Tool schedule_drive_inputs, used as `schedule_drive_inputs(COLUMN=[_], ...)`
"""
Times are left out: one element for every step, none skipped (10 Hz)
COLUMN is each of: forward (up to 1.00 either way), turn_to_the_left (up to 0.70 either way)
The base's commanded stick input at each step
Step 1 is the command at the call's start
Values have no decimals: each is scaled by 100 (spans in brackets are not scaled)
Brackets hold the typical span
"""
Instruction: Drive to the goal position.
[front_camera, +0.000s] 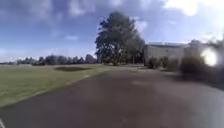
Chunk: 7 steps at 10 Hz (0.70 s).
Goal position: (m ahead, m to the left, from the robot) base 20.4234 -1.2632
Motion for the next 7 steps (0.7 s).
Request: schedule_drive_inputs(forward=[70, 73, 81, 91, 100, 100, 100], turn_to_the_left=[-35, -35, -34, -36, -40, -40, -40])
